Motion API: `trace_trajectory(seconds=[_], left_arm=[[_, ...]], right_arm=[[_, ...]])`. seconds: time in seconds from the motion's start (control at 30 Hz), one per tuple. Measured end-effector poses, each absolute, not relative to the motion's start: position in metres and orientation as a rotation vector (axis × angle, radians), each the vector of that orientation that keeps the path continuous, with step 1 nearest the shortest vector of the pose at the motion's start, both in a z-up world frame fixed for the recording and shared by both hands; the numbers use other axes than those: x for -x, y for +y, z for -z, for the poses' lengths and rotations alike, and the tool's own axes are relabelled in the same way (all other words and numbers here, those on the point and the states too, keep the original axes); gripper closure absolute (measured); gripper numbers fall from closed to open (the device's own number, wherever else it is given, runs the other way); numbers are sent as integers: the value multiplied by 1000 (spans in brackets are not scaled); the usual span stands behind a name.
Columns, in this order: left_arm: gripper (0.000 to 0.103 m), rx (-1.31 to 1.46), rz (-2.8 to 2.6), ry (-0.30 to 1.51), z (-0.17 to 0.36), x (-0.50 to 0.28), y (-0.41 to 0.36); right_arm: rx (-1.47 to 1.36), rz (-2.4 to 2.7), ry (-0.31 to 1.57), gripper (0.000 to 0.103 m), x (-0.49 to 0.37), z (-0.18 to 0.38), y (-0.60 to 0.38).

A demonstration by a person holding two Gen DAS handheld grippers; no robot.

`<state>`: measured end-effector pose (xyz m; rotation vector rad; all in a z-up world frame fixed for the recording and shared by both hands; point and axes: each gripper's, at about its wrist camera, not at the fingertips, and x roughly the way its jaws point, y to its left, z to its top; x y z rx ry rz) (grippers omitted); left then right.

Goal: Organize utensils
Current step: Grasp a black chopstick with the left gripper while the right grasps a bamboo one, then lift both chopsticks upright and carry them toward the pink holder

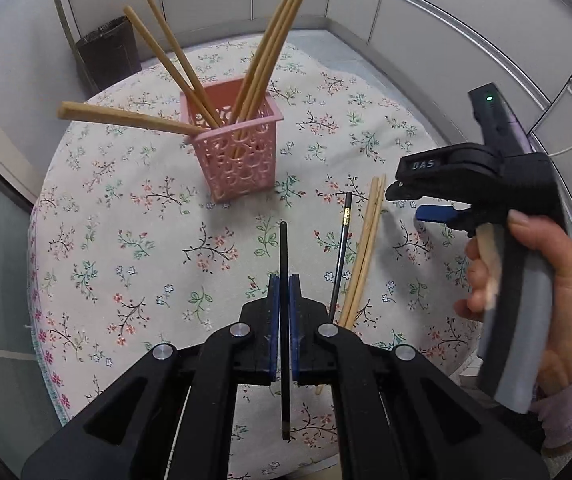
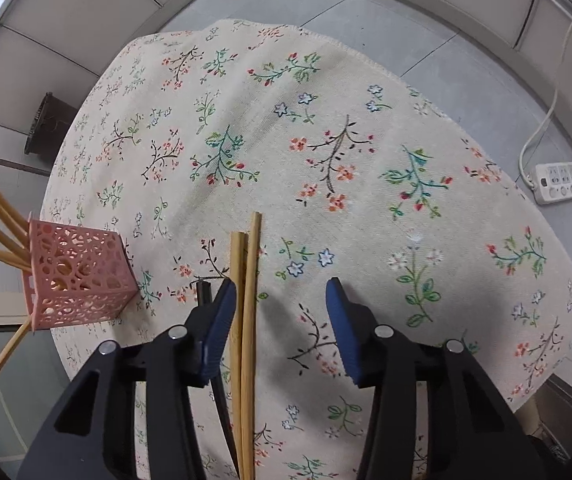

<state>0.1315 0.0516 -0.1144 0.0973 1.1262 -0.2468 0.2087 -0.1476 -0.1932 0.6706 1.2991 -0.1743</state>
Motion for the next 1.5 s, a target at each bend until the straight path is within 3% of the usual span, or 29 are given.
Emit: trace_trajectory(seconds=[0.17,0.7,0.73,0.8,0.87,1.03,1.5], left_arm=[[99,-89,251,1109,110,-136,51],[99,-80,240,1081,99,-128,63],[99,-80,239,1080,98,-128,64],[99,-78,234,1077,97,-128,66],[99,-77,233,1073,96,-128,68],[99,-83,235,1058,93,-127,68],[99,-69,292,943,54,-104,70]], right_arm=[[-652,203,1318,66,-217,204,-146],[-477,288,1296,65,-237,201,-113],[-477,290,1293,66,-237,201,-113],[-471,288,1284,84,-238,201,-113],[-486,284,1272,95,-237,203,-119],[-576,198,1253,98,-233,203,-129],[-398,-41,943,98,-133,75,-131]])
